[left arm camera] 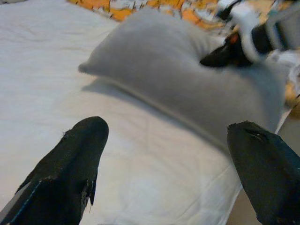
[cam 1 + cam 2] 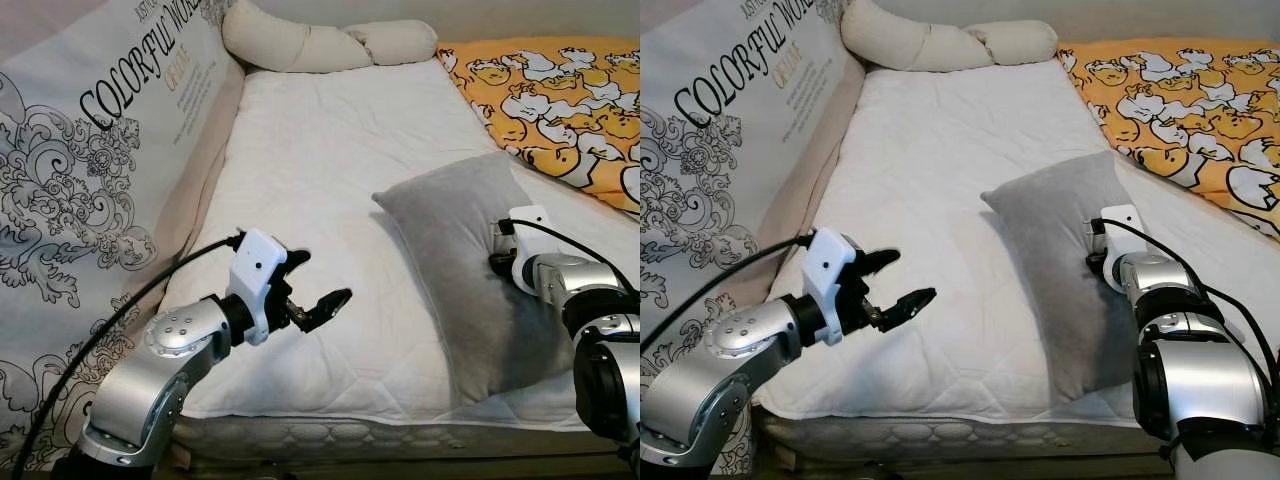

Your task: Clean up the room

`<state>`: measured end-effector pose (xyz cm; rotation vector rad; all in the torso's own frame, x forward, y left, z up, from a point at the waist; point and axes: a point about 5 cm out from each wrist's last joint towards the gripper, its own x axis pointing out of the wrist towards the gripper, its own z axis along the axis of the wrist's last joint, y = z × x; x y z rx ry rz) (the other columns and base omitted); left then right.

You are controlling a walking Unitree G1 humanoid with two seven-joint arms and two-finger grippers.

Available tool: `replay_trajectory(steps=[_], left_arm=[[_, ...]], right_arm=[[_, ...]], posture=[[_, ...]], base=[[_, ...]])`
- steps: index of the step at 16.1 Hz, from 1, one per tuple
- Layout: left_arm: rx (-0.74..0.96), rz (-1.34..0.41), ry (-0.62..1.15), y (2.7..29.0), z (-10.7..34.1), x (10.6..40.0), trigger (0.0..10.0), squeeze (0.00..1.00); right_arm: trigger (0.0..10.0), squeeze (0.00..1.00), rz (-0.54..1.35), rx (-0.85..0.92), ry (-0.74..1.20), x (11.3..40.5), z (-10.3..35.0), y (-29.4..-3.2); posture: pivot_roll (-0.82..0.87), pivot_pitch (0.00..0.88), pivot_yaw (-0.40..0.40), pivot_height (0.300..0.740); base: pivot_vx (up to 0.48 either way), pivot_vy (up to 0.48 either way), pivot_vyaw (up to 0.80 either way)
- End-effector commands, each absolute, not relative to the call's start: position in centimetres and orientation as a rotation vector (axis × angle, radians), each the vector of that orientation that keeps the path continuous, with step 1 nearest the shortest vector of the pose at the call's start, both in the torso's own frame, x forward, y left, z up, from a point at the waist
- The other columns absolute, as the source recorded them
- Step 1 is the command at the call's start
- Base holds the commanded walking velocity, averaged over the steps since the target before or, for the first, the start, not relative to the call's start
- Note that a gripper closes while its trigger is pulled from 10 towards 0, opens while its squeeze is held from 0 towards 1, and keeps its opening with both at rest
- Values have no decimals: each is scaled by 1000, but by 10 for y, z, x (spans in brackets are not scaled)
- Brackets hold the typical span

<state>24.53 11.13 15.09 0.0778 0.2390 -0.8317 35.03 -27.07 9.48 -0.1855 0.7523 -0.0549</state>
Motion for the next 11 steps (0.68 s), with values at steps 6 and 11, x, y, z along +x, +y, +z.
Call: replay_trajectory(steps=[6, 11], left_arm=[[156, -809, 154, 111, 156, 250, 10000, 1000], [187, -766, 119, 116, 154, 250, 10000, 835]], right_arm=[[0, 0, -96, -156, 853, 333, 70, -274], [0, 0, -96, -154, 851, 333, 71, -276]], posture=[[55, 1, 76, 740], [51, 0, 77, 740]], base=[[0, 0, 0], [0, 0, 0]])
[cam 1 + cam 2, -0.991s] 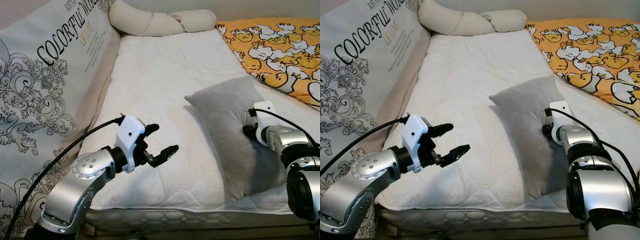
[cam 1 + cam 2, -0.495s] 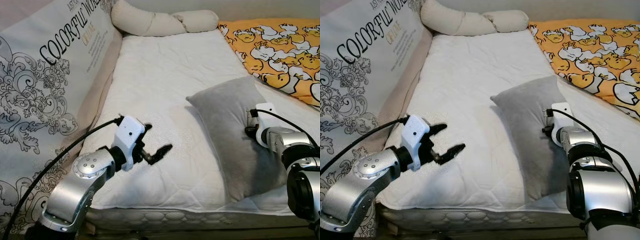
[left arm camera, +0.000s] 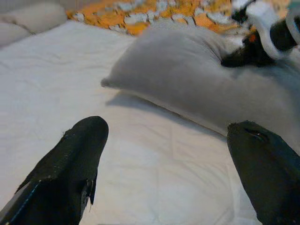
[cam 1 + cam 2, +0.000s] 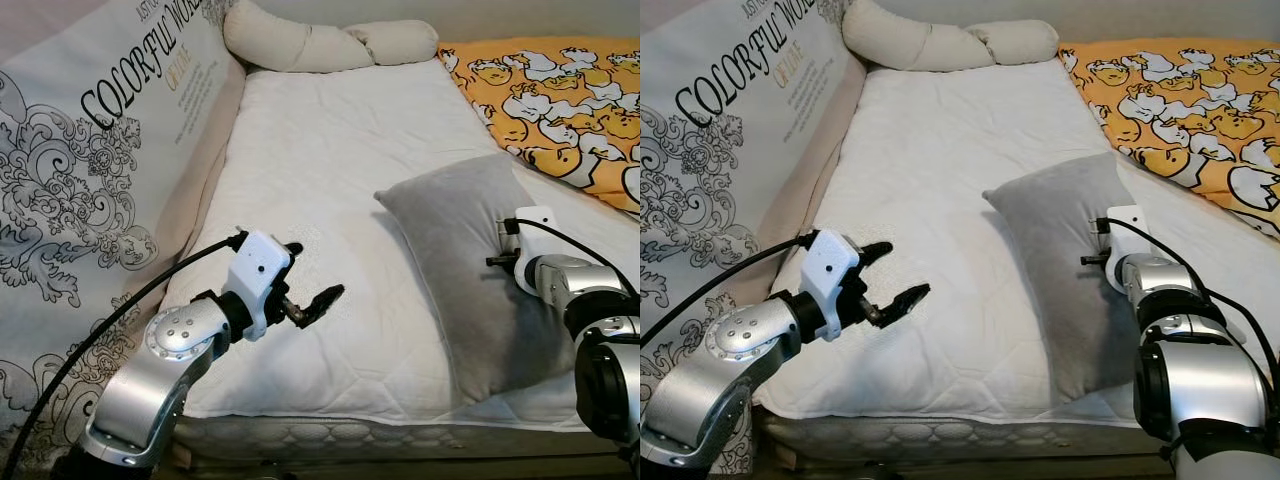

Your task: Clean up the room

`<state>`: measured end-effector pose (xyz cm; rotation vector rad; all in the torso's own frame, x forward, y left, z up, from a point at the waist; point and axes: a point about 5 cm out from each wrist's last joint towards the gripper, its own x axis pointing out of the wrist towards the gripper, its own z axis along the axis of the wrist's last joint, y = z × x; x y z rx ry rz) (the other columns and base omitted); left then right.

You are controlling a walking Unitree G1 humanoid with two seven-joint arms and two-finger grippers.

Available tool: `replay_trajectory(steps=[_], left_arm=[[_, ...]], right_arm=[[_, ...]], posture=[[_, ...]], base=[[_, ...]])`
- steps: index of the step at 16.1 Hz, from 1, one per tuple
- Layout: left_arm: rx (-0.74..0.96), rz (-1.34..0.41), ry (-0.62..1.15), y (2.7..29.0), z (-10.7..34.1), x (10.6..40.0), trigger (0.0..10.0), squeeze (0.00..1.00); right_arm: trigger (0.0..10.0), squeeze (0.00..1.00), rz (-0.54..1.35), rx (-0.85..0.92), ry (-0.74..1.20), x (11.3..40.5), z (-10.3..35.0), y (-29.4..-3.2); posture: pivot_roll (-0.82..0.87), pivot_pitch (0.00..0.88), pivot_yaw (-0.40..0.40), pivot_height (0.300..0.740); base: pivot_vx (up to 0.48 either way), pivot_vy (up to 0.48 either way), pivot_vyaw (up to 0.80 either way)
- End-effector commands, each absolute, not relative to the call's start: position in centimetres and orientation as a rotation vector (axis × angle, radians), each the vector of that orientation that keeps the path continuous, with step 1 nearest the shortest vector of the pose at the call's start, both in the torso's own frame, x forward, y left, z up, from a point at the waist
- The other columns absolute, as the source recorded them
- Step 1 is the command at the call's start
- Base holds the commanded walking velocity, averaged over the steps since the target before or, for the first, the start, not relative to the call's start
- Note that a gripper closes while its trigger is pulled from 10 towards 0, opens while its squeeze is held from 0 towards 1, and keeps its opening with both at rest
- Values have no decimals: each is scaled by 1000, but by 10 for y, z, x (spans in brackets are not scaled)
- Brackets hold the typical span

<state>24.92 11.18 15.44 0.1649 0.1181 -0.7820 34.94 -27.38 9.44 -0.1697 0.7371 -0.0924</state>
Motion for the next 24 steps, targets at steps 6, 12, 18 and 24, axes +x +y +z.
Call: replay_trajectory(steps=[6, 12, 18, 24], left_arm=[[17, -894, 201, 114, 153, 230, 10000, 639], [122, -811, 198, 132, 153, 237, 10000, 620], [129, -628, 116, 155, 161, 246, 10000, 655], [143, -595, 93, 162, 163, 249, 10000, 663]], right_arm=[[0, 0, -110, -72, 796, 341, 83, -275], [0, 0, -13, 52, 714, 369, 130, -258], [0, 0, 182, 318, 586, 393, 199, -225], [0, 0, 351, 432, 558, 393, 232, -186]], posture=[[37, 0, 69, 740], [32, 0, 56, 740], [28, 0, 49, 740], [29, 0, 42, 740]], base=[[0, 0, 0], [0, 0, 0], [0, 0, 0], [0, 0, 0]])
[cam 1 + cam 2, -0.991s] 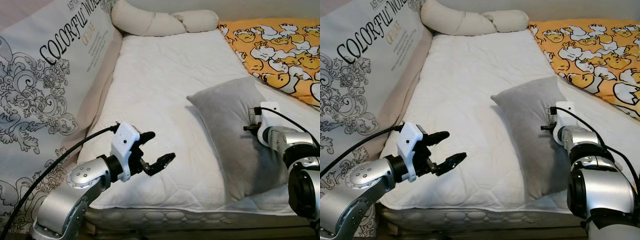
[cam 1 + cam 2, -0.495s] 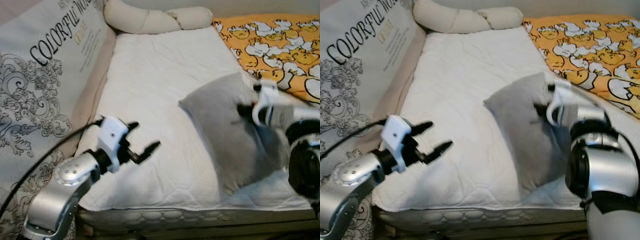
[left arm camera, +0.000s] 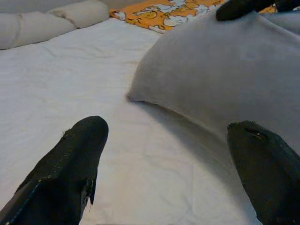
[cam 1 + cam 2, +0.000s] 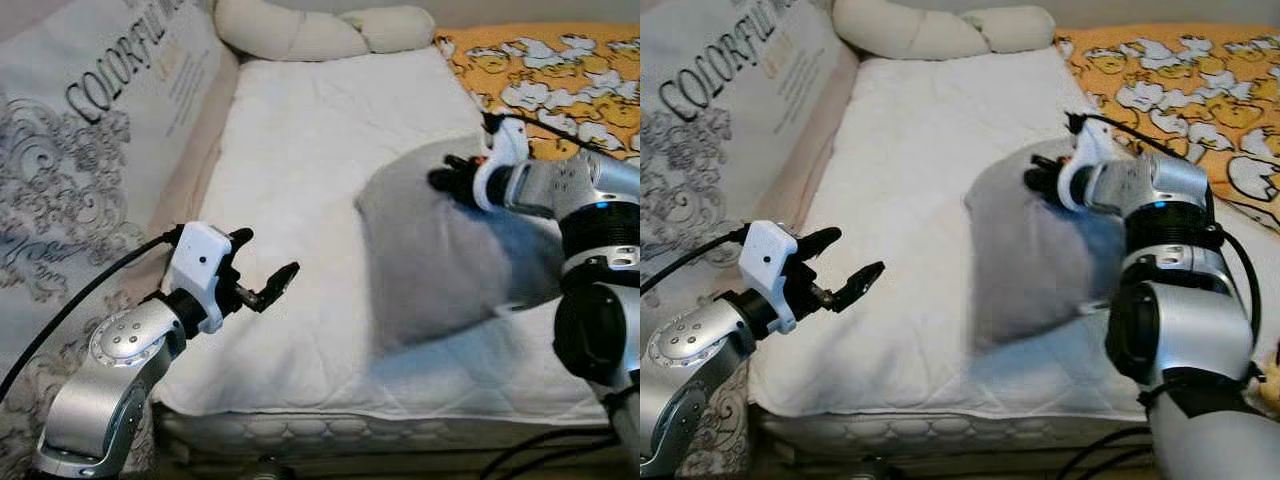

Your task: Clean up the room

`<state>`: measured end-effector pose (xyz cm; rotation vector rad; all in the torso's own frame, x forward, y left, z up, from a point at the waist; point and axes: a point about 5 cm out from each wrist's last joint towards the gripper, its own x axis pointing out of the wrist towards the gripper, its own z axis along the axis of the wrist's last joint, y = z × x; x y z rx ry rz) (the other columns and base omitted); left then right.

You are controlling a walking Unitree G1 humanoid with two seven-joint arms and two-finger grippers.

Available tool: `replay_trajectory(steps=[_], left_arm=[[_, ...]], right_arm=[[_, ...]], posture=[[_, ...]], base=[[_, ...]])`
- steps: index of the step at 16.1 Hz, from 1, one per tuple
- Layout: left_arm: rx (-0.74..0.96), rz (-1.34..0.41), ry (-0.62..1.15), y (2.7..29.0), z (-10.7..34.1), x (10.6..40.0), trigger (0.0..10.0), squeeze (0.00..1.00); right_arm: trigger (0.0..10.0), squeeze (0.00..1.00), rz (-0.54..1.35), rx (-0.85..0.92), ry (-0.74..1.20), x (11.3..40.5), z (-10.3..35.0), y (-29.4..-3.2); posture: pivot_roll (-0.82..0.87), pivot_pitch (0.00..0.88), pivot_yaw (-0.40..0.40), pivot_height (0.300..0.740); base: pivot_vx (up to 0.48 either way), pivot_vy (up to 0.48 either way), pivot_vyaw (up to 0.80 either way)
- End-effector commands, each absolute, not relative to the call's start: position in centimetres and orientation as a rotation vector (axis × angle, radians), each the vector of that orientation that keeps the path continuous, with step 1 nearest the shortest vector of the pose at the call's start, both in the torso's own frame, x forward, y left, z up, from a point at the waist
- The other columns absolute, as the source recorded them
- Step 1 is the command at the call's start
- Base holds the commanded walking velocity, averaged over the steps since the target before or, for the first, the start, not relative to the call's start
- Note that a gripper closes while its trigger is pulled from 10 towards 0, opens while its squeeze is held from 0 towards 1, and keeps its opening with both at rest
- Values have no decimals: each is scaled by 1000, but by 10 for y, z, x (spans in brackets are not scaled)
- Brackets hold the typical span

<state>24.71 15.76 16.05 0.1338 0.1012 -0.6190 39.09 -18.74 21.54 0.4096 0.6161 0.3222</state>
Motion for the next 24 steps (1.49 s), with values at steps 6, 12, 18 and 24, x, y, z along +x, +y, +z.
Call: replay_trajectory(steps=[6, 12, 18, 24], left_arm=[[143, -596, 85, 161, 161, 247, 10000, 663], [154, -567, 107, 164, 152, 249, 10000, 663], [160, -558, 98, 163, 151, 257, 10000, 655], [174, -523, 70, 170, 156, 266, 10000, 651]], right_arm=[[0, 0, 471, 426, 539, 379, 231, -157], [0, 0, 302, 381, 565, 357, 171, -122], [0, 0, 214, 641, 553, 354, 176, -106], [0, 0, 278, 1040, 454, 374, 247, -95]], posture=[[34, 0, 36, 740], [26, 0, 36, 740], [11, 0, 41, 740], [11, 0, 36, 740]], base=[[0, 0, 0], [0, 0, 0], [0, 0, 0], [0, 0, 0]])
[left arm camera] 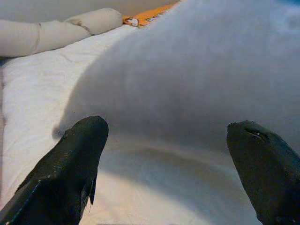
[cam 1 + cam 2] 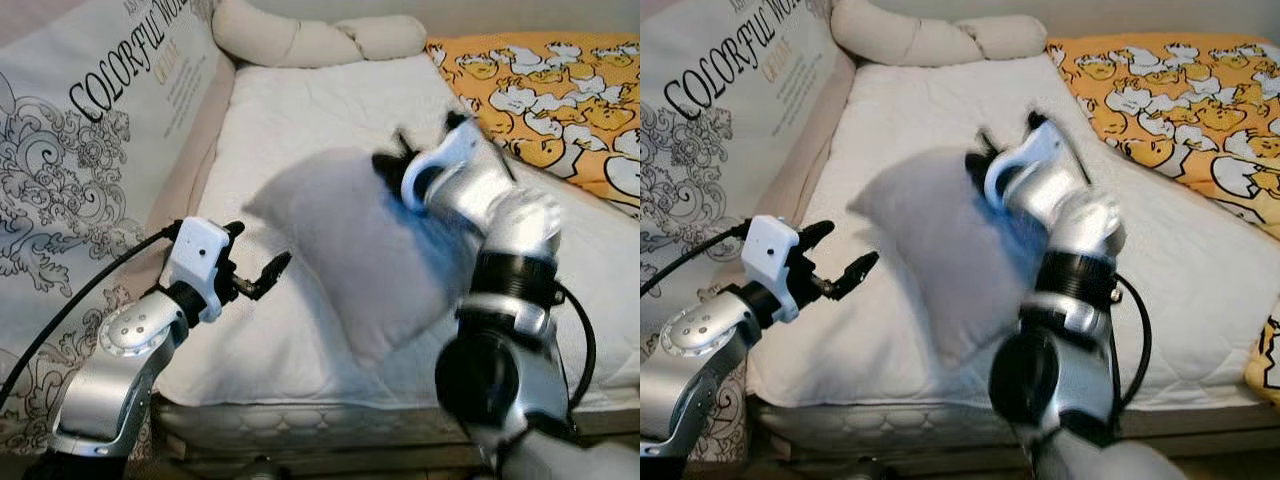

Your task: Clean up the room

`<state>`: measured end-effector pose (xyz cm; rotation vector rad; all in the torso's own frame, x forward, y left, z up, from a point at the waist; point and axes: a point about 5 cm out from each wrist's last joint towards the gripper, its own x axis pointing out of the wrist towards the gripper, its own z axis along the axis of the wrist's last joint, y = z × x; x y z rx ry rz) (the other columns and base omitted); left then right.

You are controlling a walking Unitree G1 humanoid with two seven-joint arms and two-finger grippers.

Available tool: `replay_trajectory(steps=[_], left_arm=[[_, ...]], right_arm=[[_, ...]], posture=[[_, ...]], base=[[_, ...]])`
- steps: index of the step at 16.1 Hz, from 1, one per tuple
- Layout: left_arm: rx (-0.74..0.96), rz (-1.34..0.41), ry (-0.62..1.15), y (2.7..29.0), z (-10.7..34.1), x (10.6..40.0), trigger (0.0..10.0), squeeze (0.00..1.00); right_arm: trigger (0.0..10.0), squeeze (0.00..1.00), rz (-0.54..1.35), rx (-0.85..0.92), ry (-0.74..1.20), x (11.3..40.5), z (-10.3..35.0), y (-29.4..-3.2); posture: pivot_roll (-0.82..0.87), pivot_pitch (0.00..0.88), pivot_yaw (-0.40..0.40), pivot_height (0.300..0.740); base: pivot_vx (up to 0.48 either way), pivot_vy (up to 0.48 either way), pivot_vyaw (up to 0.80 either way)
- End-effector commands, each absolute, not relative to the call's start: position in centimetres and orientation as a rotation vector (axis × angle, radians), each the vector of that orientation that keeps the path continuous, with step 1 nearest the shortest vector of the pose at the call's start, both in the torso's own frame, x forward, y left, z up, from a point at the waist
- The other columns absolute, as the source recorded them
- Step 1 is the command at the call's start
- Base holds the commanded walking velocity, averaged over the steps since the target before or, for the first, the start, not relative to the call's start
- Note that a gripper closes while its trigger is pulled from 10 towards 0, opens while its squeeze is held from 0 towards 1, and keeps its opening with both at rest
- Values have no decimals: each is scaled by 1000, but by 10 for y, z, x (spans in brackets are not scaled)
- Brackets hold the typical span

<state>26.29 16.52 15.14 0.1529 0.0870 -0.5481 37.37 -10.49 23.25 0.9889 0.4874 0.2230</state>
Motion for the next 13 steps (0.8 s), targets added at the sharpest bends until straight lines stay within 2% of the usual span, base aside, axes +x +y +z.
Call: replay_trajectory(steps=[1, 3, 6, 8, 9, 10, 12, 13], left_arm=[[175, -523, 69, 171, 157, 267, 10000, 651], [178, -525, 78, 171, 154, 265, 10000, 655], [178, -534, 86, 169, 150, 264, 10000, 651], [181, -543, 87, 166, 150, 266, 10000, 651], [182, -547, 87, 165, 150, 267, 10000, 643], [182, -547, 86, 165, 150, 268, 10000, 635], [159, -535, 90, 162, 148, 273, 10000, 639], [141, -520, 90, 159, 145, 275, 10000, 651]], right_arm=[[0, 0, 276, 1023, 452, 374, 249, -95], [0, 0, 219, 913, 523, 366, 221, -95], [0, 0, 126, 891, 691, 350, 169, -89], [0, 0, 45, 863, 821, 331, 119, -87], [4784, 0, 38, 822, 819, 328, 112, -89], [10000, 0, 46, 800, 792, 329, 114, -91], [10000, 0, 113, 748, 599, 337, 132, -99], [10000, 0, 153, 791, 542, 339, 142, -101]], posture=[[10, 0, 36, 740], [11, 0, 35, 740], [6, 0, 38, 740], [13, 0, 43, 740], [12, 0, 46, 740], [10, 0, 49, 740], [0, 0, 56, 740], [0, 0, 56, 740]], base=[[0, 0, 0], [0, 0, 0], [0, 0, 0], [0, 0, 0], [0, 0, 0], [0, 0, 0], [0, 0, 0], [0, 0, 0]])
